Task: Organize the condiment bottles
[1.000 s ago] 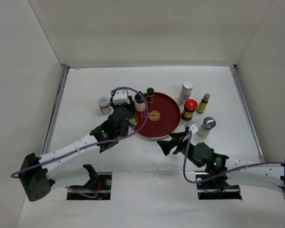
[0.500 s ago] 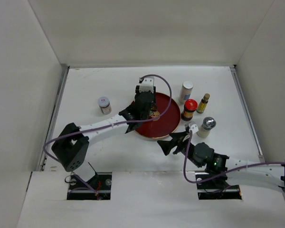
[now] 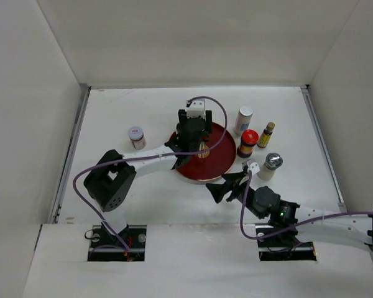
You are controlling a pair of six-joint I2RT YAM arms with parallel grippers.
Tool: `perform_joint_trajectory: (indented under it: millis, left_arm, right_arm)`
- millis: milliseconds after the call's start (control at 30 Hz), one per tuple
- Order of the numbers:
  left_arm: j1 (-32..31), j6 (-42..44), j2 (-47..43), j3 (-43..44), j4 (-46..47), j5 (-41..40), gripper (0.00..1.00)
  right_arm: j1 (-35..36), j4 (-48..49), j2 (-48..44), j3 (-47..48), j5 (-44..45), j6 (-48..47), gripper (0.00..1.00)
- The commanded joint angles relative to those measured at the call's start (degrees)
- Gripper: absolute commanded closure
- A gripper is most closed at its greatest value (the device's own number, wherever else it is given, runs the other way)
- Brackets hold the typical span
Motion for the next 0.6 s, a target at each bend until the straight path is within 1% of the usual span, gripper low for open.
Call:
perform_joint_trajectory:
  millis: [0,33,100,200,267,400,467,567]
  left_arm:
    - [-0.50,-0.26,-3.58,-2.39,6.89,-0.29,0.35]
    - [-0.76,-0.26,-4.81,-3.44,7.15,-0.47,0.30]
    - [-1.46,-0.26,-8.23,-5.73,7.24,-0.91,0.23]
    - [-2.34,-0.17,-14.29,-8.89,6.63,-1.35,0.18]
    - [-2.96,-0.08,-18.77,-11.35,6.36,-1.96,0.17]
    - [-3.32,-0.43,-30.54,-17.76,4.00,-5.73,0.17]
    - [-2.09,-0.96,-36.34,-21.28,0.85,-8.89,0.17]
    - [2.30,-3.41,-41.72,-24.37,-6.45,-11.98,0.16]
  right_arm:
    - [0.50,3.23,-0.51,0.64,-0.30,-0.58,0.08]
    - [0.50,3.23,-0.51,0.64,-0.30,-0.58,0.08]
    - [0.50,3.23,-0.51,0.64,-0.30,-0.58,0.07]
    - [0.50,3.23,-0.60,0.64,-0.30,-0.58,0.07]
    - [0.50,3.31,-0.77,0.64,-0.30,-0.67,0.07]
    - [0.50,3.14,-1.48,0.56,-0.30,-0.67,0.07]
    - [0.50,3.05,-1.91,0.56,-0.30,-0.76,0.07]
    - [0.50,2.88,-2.44,0.47,-0.30,-0.76,0.07]
